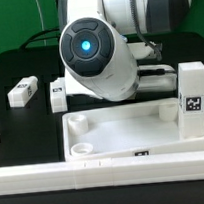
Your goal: Assemble desk
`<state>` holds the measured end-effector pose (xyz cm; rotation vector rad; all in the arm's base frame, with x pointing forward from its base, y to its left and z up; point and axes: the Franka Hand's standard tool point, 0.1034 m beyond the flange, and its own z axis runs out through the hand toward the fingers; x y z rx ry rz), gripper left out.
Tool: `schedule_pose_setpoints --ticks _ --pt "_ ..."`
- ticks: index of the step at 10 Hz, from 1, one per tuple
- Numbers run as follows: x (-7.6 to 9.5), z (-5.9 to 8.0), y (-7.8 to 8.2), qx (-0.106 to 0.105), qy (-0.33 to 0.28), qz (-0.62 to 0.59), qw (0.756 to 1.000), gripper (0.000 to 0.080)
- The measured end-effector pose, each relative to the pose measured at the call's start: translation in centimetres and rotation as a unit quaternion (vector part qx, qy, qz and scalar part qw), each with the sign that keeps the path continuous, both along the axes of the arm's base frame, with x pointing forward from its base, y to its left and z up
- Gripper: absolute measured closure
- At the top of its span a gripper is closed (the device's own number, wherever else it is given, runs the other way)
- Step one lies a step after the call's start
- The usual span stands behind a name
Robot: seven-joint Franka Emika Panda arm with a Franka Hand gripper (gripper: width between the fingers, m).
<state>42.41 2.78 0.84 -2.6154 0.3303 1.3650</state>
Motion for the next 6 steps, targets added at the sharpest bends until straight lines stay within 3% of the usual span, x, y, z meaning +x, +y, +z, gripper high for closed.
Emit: schedule_pose_setpoints --ticks 2,5,6 --pt "0.7 1.6 -0.8 0.004 0.001 -0.004 1.000 0.0511" --pt "3.1 5.8 -2.4 0.007 -0.011 0.000 1.000 0.0509" --pt "3.1 5.3 -2.4 0.005 -0.018 -0.001 1.000 0.0509"
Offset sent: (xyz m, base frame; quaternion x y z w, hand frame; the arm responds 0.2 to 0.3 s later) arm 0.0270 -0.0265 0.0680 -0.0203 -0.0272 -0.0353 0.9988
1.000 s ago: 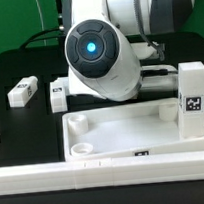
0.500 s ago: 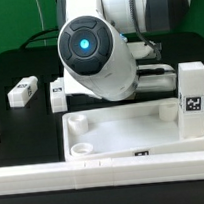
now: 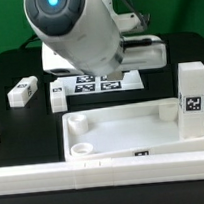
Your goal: Assemble desk
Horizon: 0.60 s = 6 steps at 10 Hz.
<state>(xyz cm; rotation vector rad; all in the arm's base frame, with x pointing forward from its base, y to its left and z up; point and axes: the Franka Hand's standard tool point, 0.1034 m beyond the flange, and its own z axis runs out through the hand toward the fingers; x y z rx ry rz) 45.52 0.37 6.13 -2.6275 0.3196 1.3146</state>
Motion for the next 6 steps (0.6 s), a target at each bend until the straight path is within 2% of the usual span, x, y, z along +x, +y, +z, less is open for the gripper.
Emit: schedule_pose_setpoints --ticks 3,4,6 --pt "-0.1 -0.2 -0.2 0.001 0.002 0.000 1.000 0.0509" --pt "1.0 -0.1 -0.9 0.017 -0.011 0.011 1.000 0.0509" --pt "3.6 2.9 -1.8 0.030 -0.019 0.015 0.999 0.0509"
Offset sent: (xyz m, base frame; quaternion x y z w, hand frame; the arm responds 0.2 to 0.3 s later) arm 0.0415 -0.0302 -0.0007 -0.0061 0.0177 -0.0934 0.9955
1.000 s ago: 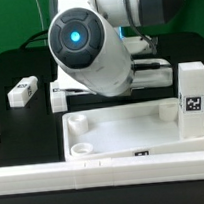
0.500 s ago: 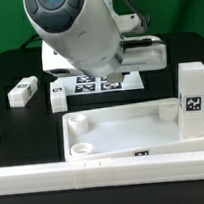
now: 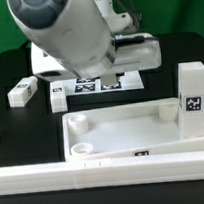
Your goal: Assemble desk
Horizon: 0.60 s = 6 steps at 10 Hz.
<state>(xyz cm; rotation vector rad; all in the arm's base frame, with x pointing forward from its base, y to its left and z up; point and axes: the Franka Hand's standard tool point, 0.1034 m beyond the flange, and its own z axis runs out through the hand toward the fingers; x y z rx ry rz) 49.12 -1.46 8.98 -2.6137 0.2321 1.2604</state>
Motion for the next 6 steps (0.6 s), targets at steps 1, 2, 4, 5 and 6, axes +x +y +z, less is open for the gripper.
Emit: schedule_pose_setpoints --ticks 1,2,4,5,6 --pt "0.9 -0.9 -0.1 -0.010 -0.033 -0.002 0.999 0.0509" --pt "1.3 -0.9 -0.1 -0.019 -0.066 -0.005 0.998 0.0509" --pt "1.7 -0.7 -0.4 -0.032 -0.133 -0.009 0.991 0.0509" --pt "2.8 0.1 -1.0 -0.032 -0.175 -0.004 0.984 0.0509" --pt "3.8 2.2 -1.4 -0.031 -0.202 -0.003 0.979 0.0509"
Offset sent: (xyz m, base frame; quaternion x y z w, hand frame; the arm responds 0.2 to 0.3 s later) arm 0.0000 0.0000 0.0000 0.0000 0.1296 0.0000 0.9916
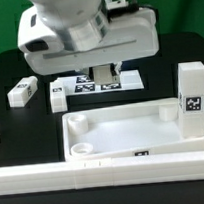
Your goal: Assemble desk
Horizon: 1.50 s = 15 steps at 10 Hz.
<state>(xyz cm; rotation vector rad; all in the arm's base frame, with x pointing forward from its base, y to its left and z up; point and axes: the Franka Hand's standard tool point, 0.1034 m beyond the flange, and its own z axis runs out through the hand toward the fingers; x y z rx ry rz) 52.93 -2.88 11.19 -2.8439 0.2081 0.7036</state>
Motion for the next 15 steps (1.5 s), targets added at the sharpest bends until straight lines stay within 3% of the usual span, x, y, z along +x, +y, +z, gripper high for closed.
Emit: schedule_pose_setpoints --ticks 2,3,7,8,11,13,15 --pt "2.3 3.3 -0.9 -0.005 -0.050 -0.005 0.999 0.0509" --pt "3.2 4.0 -1.0 -0.011 -0.076 -0.006 0.997 0.0509" --pt "4.1 3.2 -1.8 -0.059 -0.217 -0.024 0.974 0.0509" --pt "4.8 3.3 -2.1 -0.069 -0.246 -0.027 0.966 0.0509" --pt "6.9 5.3 -2.6 -0.091 -0.322 -0.035 0.942 0.0509" --pt "7.1 4.9 -3.2 -0.119 -0.390 -0.039 0.912 0.0509" --pt "7.9 4.6 -3.3 -0.131 -0.416 -0.037 0.899 0.0509"
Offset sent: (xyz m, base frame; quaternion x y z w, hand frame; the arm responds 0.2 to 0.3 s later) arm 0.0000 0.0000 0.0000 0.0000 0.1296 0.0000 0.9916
